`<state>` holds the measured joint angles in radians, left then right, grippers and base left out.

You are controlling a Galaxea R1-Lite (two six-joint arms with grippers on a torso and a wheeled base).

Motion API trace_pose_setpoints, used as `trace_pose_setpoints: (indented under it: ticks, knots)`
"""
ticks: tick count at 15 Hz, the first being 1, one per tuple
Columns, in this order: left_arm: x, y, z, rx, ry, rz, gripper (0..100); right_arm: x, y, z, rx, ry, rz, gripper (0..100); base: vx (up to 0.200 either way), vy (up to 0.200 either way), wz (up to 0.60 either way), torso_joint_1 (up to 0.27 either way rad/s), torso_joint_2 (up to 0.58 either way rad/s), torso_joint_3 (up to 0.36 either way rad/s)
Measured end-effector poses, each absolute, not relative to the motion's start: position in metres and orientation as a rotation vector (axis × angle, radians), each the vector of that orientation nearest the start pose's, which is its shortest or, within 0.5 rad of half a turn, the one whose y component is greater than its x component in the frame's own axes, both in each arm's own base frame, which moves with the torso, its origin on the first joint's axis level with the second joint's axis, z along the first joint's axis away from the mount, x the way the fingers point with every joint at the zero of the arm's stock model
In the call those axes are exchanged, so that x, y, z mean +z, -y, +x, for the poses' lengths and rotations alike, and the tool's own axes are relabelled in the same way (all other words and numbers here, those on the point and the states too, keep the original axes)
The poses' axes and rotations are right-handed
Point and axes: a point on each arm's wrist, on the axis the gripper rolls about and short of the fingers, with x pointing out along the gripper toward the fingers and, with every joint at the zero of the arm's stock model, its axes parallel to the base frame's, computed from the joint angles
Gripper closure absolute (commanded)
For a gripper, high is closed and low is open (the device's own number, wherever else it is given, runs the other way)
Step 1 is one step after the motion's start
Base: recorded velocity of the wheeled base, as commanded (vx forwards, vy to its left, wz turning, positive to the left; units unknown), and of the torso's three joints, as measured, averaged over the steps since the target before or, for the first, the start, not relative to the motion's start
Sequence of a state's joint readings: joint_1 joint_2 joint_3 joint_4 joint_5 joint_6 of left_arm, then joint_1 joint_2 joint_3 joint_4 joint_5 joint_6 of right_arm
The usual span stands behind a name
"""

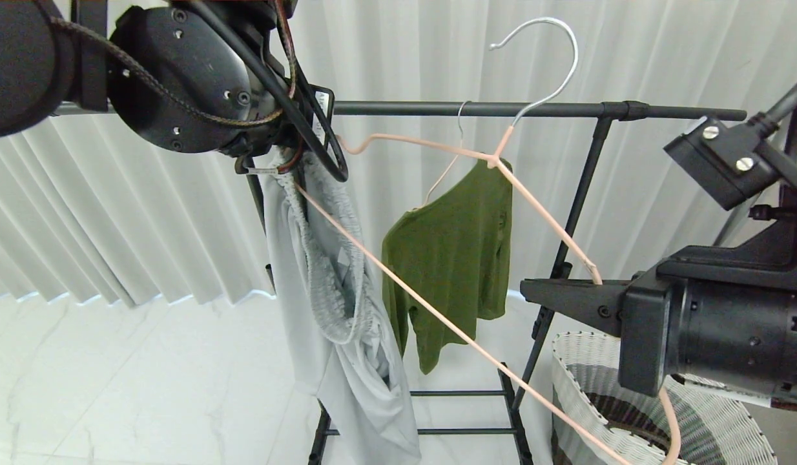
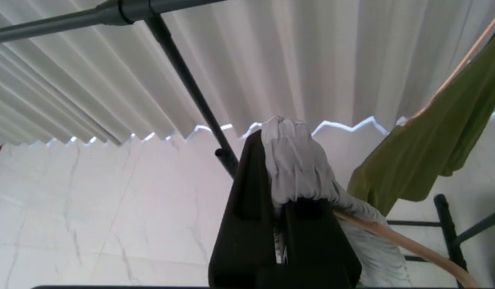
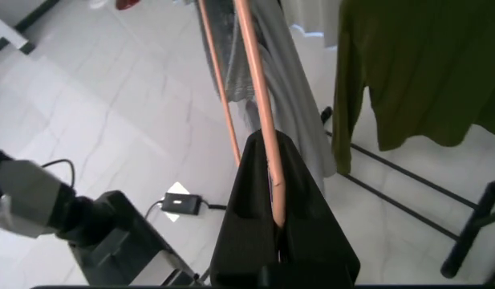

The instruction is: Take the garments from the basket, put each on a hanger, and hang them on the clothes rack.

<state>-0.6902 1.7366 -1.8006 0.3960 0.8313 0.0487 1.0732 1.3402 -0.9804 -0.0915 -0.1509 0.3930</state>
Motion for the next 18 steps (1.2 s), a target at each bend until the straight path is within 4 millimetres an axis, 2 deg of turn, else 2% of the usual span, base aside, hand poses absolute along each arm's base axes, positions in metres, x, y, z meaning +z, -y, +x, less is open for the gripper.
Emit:
trace_pose_setpoints:
  ticks: [6, 8, 11, 14, 18]
  knots:
    - [0.351, 0.184, 0.246, 0.131, -0.249, 0.290, 100, 0.267, -0.198, 0.121, 0.774, -0.411, 0.190, 100, 0.000, 0.000, 0.00, 0.000, 0.00, 0.000]
    - [0.353, 0.173, 0.246, 0.158, -0.268, 0.334, 100, 0.264, -0.196, 0.124, 0.746, -0.420, 0.191, 100, 0.000, 0.000, 0.00, 0.000, 0.00, 0.000]
    - [0.352, 0.159, 0.233, 0.163, -0.339, 0.406, 100, 0.263, -0.194, 0.131, 0.715, -0.416, 0.198, 100, 0.000, 0.000, 0.00, 0.000, 0.00, 0.000]
    - [0.351, 0.161, 0.228, 0.154, -0.339, 0.381, 100, 0.264, -0.195, 0.133, 0.707, -0.409, 0.202, 100, 0.000, 0.000, 0.00, 0.000, 0.00, 0.000]
    - [0.343, 0.168, 0.235, 0.164, -0.350, 0.307, 100, 0.270, -0.198, 0.128, 0.746, -0.381, 0.234, 100, 0.000, 0.000, 0.00, 0.000, 0.00, 0.000]
